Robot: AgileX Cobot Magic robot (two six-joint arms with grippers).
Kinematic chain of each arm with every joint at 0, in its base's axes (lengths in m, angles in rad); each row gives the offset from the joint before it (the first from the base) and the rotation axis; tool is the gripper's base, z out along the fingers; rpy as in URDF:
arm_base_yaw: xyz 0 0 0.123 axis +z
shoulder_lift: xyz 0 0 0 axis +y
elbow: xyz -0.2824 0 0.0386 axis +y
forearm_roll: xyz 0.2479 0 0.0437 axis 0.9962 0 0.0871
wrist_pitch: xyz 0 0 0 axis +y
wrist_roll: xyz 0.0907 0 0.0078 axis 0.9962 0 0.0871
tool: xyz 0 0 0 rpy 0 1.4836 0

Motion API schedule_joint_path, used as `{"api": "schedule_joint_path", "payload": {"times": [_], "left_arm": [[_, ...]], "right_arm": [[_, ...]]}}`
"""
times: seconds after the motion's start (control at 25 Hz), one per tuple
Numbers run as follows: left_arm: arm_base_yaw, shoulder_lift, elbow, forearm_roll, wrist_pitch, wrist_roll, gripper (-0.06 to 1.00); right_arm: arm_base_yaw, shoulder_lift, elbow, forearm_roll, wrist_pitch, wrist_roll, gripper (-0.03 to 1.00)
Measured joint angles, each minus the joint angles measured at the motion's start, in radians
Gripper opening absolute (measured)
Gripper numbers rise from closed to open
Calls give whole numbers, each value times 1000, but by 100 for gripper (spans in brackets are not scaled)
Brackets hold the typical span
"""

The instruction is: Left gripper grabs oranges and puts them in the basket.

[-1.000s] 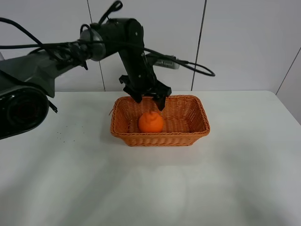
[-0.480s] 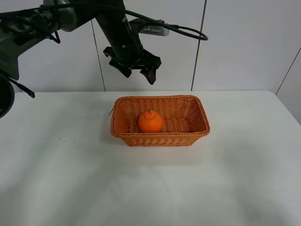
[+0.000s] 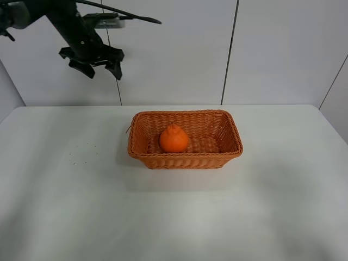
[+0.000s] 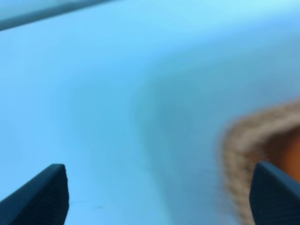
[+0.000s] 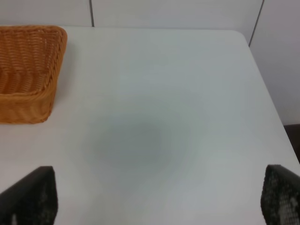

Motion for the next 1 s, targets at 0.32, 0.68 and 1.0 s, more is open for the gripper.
{"api": "schedule_joint_path", "payload": {"times": [0.32, 0.68, 1.0], "left_arm": [[197, 0, 0, 6, 3, -15, 88], [217, -65, 75, 5, 27, -19, 88], [214, -335, 313, 4, 37, -22, 87]], "right_arm": [[0, 0, 0, 0, 0, 0, 69], [0, 0, 0, 0, 0, 0, 69], [0, 0, 0, 0, 0, 0, 69]]}}
